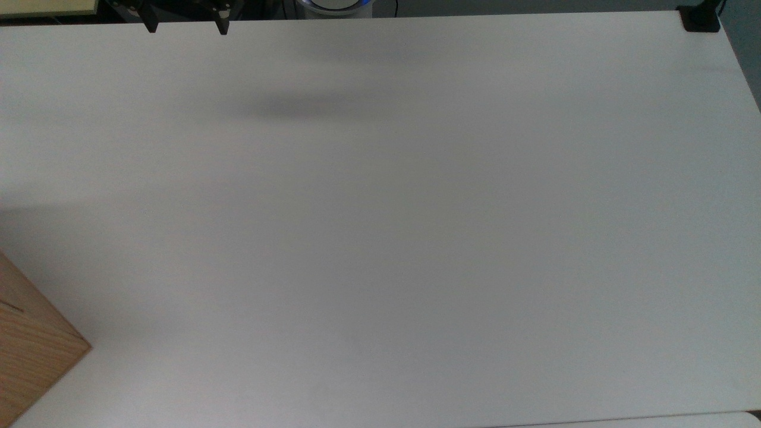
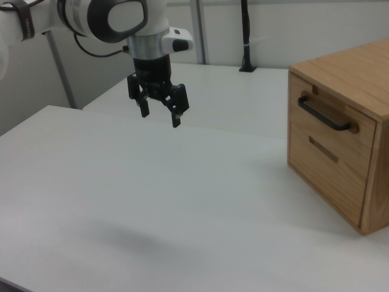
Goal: Open the drawer by sliding it
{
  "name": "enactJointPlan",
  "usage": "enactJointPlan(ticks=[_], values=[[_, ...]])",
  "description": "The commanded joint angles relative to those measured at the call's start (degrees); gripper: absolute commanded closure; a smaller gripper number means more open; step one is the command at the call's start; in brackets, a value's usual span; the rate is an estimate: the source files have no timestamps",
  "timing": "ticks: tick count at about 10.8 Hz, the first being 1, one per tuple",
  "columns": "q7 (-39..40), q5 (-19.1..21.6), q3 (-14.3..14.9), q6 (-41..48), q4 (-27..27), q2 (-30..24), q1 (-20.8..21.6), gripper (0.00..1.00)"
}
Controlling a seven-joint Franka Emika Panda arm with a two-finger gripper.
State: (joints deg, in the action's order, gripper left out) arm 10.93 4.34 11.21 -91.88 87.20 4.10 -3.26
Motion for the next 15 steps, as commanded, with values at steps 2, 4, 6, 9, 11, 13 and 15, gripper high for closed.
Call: enactJointPlan(ticks=[2, 4, 6, 9, 11, 13, 15], values=[[-3.11, -0.48, 0.39, 1.71, -0.45, -0.94, 3.08, 0.00], [-3.11, -0.48, 0.47, 1.71, -0.36, -0.85, 2.91, 0.00], [-3.19, -0.48, 0.83, 1.79, -0.36, -0.94, 2.82, 0.00], [-3.19, -0.48, 0.91, 1.97, -0.28, -1.02, 2.56, 0.00], [-3.11, -0.21, 1.61, 1.79, -0.54, -1.20, 1.86, 0.00], [-3.02, -0.21, 1.70, 1.97, -0.54, -1.37, 1.41, 0.00], [-3.46, -0.30, 1.70, 1.80, -0.54, -1.29, 1.41, 0.00]])
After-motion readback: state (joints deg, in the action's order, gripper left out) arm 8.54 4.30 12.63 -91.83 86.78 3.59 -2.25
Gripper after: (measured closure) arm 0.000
